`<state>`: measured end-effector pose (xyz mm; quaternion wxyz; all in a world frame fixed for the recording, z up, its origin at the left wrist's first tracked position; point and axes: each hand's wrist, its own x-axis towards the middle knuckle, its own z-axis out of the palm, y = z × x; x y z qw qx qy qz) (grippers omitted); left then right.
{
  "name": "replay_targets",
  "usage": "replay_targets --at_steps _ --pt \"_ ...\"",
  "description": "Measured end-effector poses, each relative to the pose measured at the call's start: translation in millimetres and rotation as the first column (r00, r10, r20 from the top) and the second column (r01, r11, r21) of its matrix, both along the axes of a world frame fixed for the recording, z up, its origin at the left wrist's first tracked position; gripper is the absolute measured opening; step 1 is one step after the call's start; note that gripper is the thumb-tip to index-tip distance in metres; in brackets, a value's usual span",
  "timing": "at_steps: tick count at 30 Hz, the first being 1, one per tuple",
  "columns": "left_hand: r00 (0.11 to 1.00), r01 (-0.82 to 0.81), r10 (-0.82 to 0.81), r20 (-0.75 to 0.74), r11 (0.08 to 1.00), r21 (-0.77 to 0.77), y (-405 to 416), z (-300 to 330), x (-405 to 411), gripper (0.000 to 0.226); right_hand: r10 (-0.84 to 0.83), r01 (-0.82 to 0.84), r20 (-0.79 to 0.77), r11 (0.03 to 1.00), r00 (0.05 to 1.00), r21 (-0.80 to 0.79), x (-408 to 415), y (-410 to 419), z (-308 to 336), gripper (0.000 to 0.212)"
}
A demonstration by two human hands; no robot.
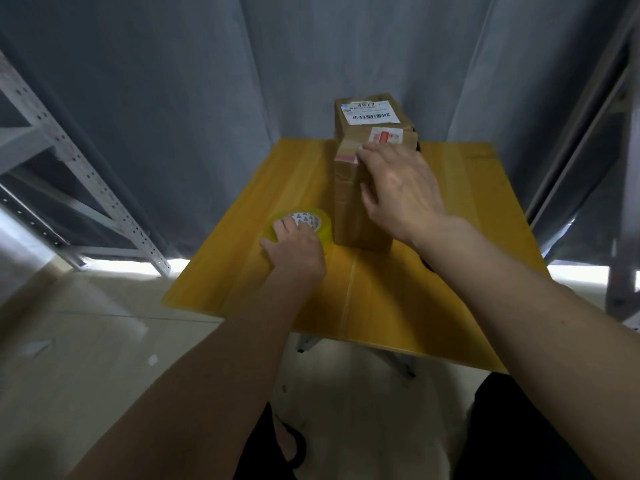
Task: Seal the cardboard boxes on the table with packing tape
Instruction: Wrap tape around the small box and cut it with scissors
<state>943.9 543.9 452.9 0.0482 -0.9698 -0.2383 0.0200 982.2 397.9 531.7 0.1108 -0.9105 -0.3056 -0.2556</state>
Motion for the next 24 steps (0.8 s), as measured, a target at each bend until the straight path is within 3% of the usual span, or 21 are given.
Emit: replay_targets --at_steps 3,6,8,10,15,20,24 --pt "0.994 -0.026 0.020 -0.103 0.998 -0.059 -5 14 4 0.068 -0.048 0.049 0.033 0.998 0.998 -0.043 3 1 -1 0.046" --pt "0.991 0.102 -0.075 0.107 0.957 -0.271 -8 33 15 0.105 -0.069 0.071 0.061 0.997 0.996 -0.026 7 0 2 0.043" --pt "0.939 0.283 -0.116 0.323 0.794 -0.538 -12 47 24 0.107 -0.054 0.055 0.068 0.998 0.996 -0.009 6 -2 0 0.043" --pt "0.894 0.397 -0.079 0.441 0.595 -0.699 -21 53 25 0.093 -0.038 0.038 0.056 0.999 0.998 0.007 4 -8 -5 0.046" --pt "0.880 0.460 -0.087 0.467 0.405 -0.790 -37 41 16 0.095 -0.106 0.106 -0.001 0.994 0.994 0.019 13 -28 -3 0.050" --pt "0.880 0.474 -0.168 0.445 0.375 -0.797 -57 29 10 0.099 -0.233 0.229 -0.098 0.972 0.968 -0.053 21 -31 10 0.082" --pt "0.898 0.440 -0.106 0.427 0.214 -0.872 -66 23 9 0.089 -0.319 0.344 -0.271 0.938 0.908 0.048 19 -39 8 0.067"
